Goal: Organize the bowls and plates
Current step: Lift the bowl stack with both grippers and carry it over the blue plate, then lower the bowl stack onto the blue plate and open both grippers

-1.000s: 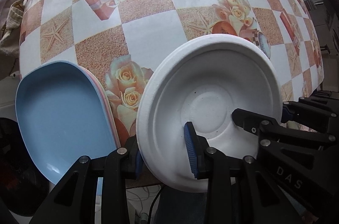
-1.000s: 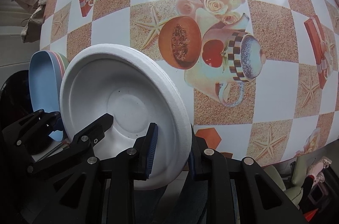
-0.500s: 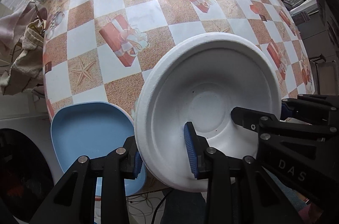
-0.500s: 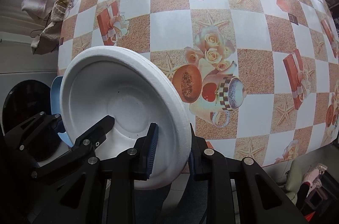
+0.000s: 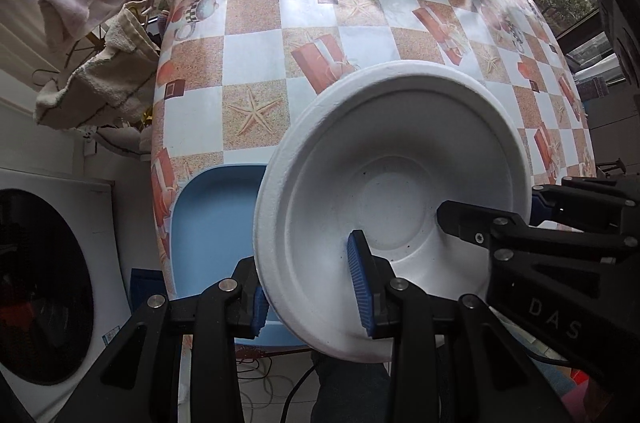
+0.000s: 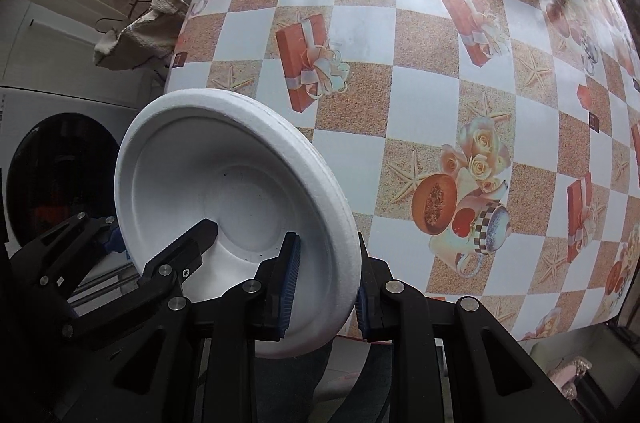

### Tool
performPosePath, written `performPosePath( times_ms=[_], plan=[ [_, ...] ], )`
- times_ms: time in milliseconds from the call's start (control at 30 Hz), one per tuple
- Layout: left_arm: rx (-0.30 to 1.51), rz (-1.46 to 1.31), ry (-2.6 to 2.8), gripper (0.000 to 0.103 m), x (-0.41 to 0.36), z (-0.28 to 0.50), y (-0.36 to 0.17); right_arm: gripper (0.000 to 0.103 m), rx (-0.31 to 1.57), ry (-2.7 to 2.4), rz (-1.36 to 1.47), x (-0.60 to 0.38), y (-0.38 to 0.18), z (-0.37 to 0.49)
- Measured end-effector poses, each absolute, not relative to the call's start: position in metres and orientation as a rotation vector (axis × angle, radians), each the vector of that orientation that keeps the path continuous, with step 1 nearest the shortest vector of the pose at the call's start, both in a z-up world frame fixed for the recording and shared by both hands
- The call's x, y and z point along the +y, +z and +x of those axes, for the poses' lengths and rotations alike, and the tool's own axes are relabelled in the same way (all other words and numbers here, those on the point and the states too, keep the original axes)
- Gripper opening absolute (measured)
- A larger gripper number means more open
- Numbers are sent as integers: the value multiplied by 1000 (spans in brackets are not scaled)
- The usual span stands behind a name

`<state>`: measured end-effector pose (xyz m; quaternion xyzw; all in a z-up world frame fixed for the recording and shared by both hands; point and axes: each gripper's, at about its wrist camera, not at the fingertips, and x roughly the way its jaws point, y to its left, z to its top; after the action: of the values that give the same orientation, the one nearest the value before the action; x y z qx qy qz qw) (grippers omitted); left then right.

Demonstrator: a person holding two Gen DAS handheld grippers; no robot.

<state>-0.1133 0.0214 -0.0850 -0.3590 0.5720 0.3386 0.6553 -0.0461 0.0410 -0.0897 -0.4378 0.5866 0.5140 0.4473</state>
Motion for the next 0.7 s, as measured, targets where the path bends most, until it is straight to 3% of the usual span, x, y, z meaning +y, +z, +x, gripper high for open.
performPosePath(
  times_ms=[700],
  plan=[
    [1327, -973, 915, 38, 33, -194, -116, 27, 1460, 1398, -1257, 57, -128, -128]
  ],
)
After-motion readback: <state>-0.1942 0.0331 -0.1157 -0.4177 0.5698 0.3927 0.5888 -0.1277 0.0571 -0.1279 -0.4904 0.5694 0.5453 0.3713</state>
